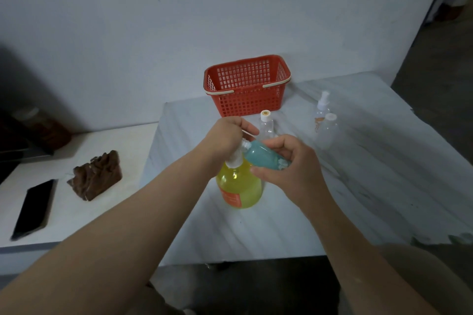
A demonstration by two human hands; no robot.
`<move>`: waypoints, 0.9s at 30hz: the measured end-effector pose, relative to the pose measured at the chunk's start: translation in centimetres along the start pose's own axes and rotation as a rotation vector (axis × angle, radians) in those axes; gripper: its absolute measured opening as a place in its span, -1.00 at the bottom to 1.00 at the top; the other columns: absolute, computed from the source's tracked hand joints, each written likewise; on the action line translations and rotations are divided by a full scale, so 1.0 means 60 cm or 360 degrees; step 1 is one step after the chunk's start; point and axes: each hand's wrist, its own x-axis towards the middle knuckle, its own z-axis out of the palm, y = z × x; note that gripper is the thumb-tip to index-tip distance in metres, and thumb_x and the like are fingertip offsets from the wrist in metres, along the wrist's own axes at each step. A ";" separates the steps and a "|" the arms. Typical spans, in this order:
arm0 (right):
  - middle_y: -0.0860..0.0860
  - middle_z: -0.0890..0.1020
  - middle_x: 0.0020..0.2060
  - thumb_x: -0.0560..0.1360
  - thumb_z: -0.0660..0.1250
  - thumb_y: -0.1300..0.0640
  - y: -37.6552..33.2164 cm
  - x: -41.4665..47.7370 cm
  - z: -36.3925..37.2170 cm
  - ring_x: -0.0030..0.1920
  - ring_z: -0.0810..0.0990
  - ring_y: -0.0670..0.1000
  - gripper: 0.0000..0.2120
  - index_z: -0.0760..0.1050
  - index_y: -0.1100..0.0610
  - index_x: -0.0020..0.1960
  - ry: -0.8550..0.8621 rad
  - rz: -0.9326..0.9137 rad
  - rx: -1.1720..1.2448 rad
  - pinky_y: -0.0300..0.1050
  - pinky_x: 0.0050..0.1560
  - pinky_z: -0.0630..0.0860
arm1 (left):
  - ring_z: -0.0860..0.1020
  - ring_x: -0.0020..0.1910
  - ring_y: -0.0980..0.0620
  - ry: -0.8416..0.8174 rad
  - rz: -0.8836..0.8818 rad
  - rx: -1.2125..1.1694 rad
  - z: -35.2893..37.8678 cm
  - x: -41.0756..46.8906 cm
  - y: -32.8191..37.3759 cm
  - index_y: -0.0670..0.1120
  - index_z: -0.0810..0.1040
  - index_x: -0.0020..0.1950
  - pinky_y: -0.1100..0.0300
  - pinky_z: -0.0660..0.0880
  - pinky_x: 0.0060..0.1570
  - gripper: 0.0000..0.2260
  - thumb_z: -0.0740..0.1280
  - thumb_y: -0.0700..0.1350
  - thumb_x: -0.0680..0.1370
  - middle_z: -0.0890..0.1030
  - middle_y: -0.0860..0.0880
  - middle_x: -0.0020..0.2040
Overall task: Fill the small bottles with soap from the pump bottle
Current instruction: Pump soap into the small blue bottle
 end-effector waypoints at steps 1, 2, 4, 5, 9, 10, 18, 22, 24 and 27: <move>-0.08 0.66 -0.18 0.15 0.63 0.20 0.001 0.000 0.000 -0.18 0.64 -0.13 -0.59 0.52 -0.08 -0.14 -0.0003 0.0000 -0.0005 -0.28 -0.20 0.54 | 0.49 -0.35 0.03 0.0001 0.0020 0.0006 0.001 0.001 -0.004 -0.10 0.54 -0.21 0.31 0.38 -0.44 -0.66 0.03 -0.36 0.54 0.60 -0.09 -0.22; -0.09 0.66 -0.18 0.15 0.63 0.21 0.001 0.000 -0.001 -0.18 0.64 -0.13 -0.59 0.52 -0.08 -0.14 -0.0005 -0.0001 -0.0012 -0.30 -0.21 0.53 | 0.50 -0.34 0.02 0.0006 0.0034 0.0007 0.002 0.004 -0.008 -0.10 0.54 -0.22 0.28 0.39 -0.39 -0.65 0.03 -0.36 0.53 0.61 -0.08 -0.24; -0.09 0.66 -0.18 0.15 0.63 0.21 0.004 0.001 0.000 -0.19 0.63 -0.13 -0.59 0.53 -0.08 -0.14 -0.0012 0.0008 -0.0024 -0.30 -0.21 0.53 | 0.50 -0.34 0.00 0.0024 0.0026 -0.0008 0.003 0.008 -0.018 -0.09 0.55 -0.25 0.23 0.39 -0.34 -0.64 0.03 -0.37 0.52 0.61 -0.07 -0.26; -0.09 0.66 -0.17 0.15 0.62 0.21 0.005 0.003 0.001 -0.18 0.63 -0.12 -0.59 0.53 -0.07 -0.14 -0.0013 0.0014 -0.0024 -0.29 -0.21 0.53 | 0.50 -0.34 0.00 0.0033 0.0017 -0.0018 0.003 0.011 -0.022 -0.09 0.55 -0.25 0.22 0.38 -0.34 -0.64 0.03 -0.37 0.51 0.61 -0.08 -0.26; -0.07 0.66 -0.17 0.15 0.62 0.21 0.009 0.006 0.004 -0.18 0.63 -0.11 -0.60 0.54 -0.07 -0.13 -0.0015 0.0019 -0.0035 -0.30 -0.24 0.52 | 0.48 -0.33 -0.03 0.0050 0.0007 -0.0065 0.005 0.016 -0.029 -0.10 0.55 -0.28 0.20 0.36 -0.34 -0.63 0.03 -0.39 0.48 0.59 -0.12 -0.25; -0.07 0.65 -0.17 0.15 0.62 0.21 0.009 0.005 0.004 -0.18 0.63 -0.10 -0.60 0.54 -0.06 -0.13 -0.0015 0.0017 -0.0033 -0.31 -0.24 0.52 | 0.48 -0.32 -0.04 0.0057 0.0007 -0.0073 0.004 0.016 -0.030 -0.10 0.55 -0.28 0.20 0.37 -0.33 -0.63 0.03 -0.39 0.48 0.59 -0.12 -0.25; -0.11 0.63 -0.22 0.15 0.62 0.22 0.001 0.003 0.004 -0.24 0.59 -0.17 -0.59 0.51 -0.11 -0.18 0.0001 -0.0010 -0.0035 -0.39 -0.27 0.46 | 0.48 -0.35 0.00 0.0069 -0.0033 -0.0052 0.001 0.011 -0.022 -0.10 0.55 -0.28 0.23 0.38 -0.37 -0.64 0.03 -0.36 0.51 0.59 -0.10 -0.26; -0.16 0.64 -0.23 0.10 0.61 0.14 0.000 0.003 0.005 -0.24 0.60 -0.19 -0.61 0.51 -0.14 -0.21 0.0034 -0.0047 0.0000 -0.35 -0.23 0.49 | 0.46 -0.38 0.05 -0.0002 -0.0044 -0.0076 -0.003 0.001 -0.001 -0.14 0.53 -0.20 0.43 0.34 -0.57 -0.69 0.05 -0.39 0.52 0.56 -0.11 -0.24; -0.15 0.65 -0.21 0.08 0.59 0.09 0.000 0.004 0.006 -0.22 0.61 -0.17 -0.61 0.51 -0.18 -0.21 0.0049 -0.0048 0.0015 -0.32 -0.22 0.51 | 0.45 -0.39 0.06 -0.0026 -0.0035 -0.0121 -0.007 -0.005 0.009 -0.18 0.52 -0.09 0.47 0.31 -0.62 -0.73 0.06 -0.40 0.53 0.55 -0.13 -0.23; -0.09 0.66 -0.18 0.08 0.57 0.03 0.001 0.005 0.007 -0.19 0.63 -0.12 -0.63 0.51 -0.19 -0.19 0.0052 -0.0053 -0.0010 -0.29 -0.21 0.53 | 0.45 -0.39 0.06 -0.0026 0.0003 -0.0116 -0.008 -0.006 0.011 -0.19 0.51 -0.02 0.47 0.30 -0.62 -0.74 0.06 -0.39 0.54 0.56 -0.13 -0.22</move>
